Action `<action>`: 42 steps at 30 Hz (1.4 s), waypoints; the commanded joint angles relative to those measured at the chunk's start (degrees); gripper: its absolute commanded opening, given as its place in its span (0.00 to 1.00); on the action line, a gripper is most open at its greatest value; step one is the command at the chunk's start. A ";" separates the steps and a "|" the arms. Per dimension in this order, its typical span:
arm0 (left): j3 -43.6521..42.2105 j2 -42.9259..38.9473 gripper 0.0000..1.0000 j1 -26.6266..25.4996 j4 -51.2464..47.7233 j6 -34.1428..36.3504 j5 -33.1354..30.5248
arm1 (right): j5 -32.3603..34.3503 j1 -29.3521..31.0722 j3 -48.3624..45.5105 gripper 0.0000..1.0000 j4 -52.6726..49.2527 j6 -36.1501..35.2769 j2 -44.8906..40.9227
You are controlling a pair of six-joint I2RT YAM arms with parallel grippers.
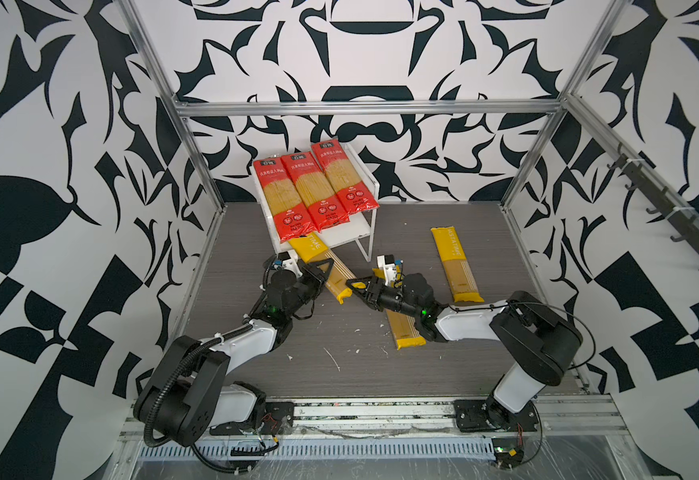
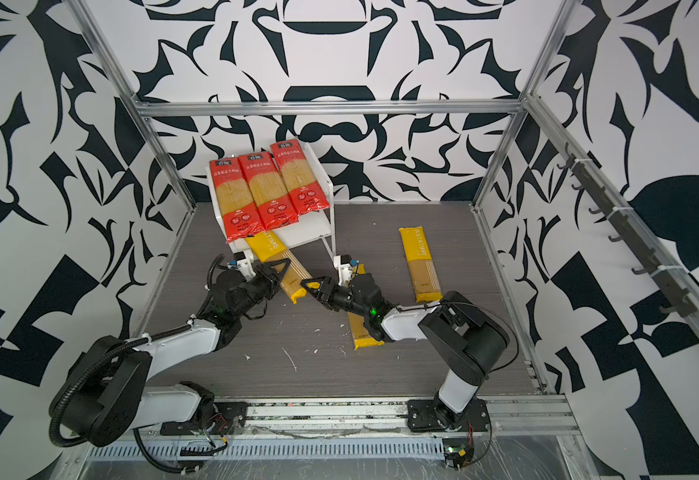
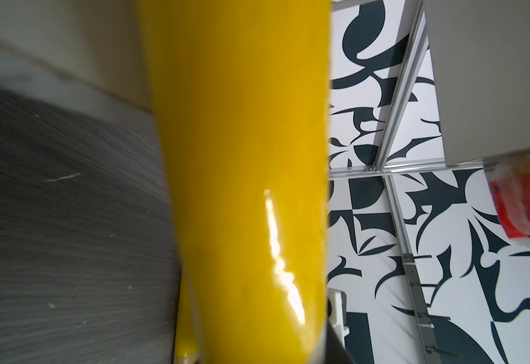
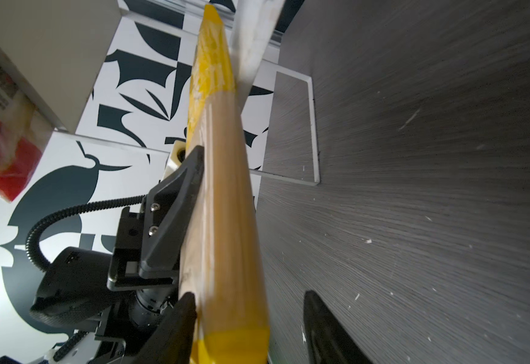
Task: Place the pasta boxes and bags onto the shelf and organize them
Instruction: 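Push the yellow pack under the shelf's top with both grippers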
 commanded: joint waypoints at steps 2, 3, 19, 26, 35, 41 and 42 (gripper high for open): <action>4.29 -0.56 0.19 1.63 3.50 -0.33 6.53 | -3.50 0.22 2.95 0.39 1.66 -1.74 0.43; 4.53 -0.56 0.21 1.93 3.20 -0.33 7.15 | -3.61 0.22 2.87 0.35 2.06 -1.46 0.56; -1.89 -21.75 0.74 2.48 -19.66 6.68 2.05 | 9.43 3.29 8.33 0.03 8.38 3.63 4.14; 0.10 -40.55 0.73 1.95 -51.17 13.23 -10.12 | 21.64 7.94 15.95 0.01 4.00 0.22 8.27; 8.91 -46.56 0.72 1.95 -73.49 19.44 -19.42 | 28.17 10.55 27.65 0.00 -0.55 -0.71 16.78; 11.68 -46.99 0.72 1.95 -73.70 21.30 -20.91 | 32.08 12.74 33.65 0.00 -3.76 1.15 20.12; 11.94 -47.02 0.72 1.95 -73.68 21.47 -20.84 | 32.56 12.94 34.03 0.01 -3.82 1.66 20.39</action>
